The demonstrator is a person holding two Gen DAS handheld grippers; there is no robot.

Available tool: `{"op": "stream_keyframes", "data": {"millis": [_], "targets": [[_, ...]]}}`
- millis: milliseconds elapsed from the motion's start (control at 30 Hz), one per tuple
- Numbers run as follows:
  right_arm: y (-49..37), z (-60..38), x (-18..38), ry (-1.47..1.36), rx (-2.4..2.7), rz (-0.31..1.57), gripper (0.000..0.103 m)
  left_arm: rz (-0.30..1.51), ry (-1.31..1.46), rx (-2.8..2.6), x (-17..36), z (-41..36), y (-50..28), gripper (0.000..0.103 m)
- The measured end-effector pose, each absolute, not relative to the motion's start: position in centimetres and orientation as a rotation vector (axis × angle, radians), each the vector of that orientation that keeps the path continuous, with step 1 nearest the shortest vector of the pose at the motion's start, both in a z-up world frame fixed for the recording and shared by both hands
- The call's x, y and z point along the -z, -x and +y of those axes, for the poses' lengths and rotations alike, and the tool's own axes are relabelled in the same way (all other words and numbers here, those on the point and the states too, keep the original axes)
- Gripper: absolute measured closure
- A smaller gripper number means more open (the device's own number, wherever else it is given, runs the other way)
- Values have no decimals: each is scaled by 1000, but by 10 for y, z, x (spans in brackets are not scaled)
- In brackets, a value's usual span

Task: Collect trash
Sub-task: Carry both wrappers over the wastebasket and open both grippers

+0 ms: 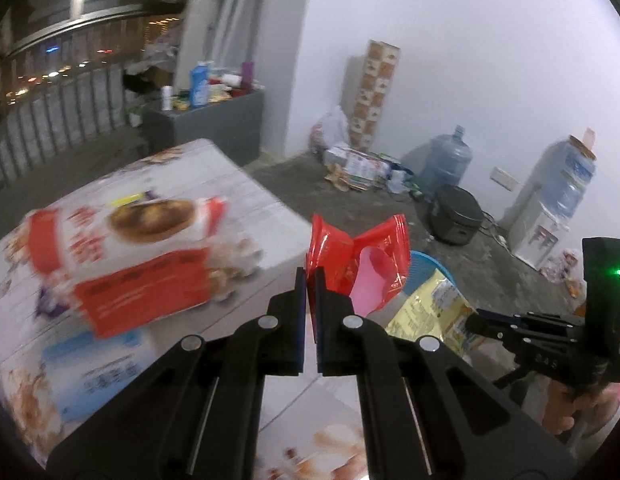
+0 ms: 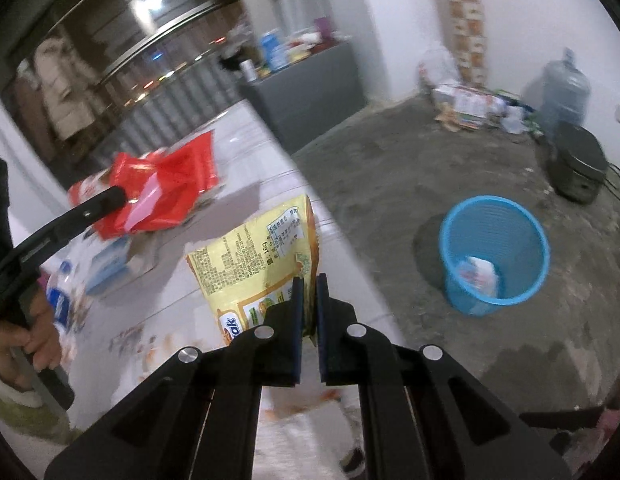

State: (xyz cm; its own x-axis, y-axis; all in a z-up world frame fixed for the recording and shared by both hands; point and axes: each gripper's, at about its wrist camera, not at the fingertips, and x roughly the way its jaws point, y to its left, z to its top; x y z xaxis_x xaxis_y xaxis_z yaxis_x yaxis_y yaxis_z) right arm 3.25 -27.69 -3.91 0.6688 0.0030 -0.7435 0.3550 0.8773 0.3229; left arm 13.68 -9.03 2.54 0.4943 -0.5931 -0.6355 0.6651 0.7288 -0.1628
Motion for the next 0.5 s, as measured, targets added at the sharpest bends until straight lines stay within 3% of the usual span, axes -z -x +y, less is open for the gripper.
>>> {"op": "stream_keyframes", "data": {"millis": [233, 500], "targets": [[-4, -351, 57, -536, 472, 823, 97, 755, -193, 895, -34, -177, -149, 101], [26, -443, 98, -663, 715, 825, 97, 892, -299, 994, 6, -290, -163, 101]]}}
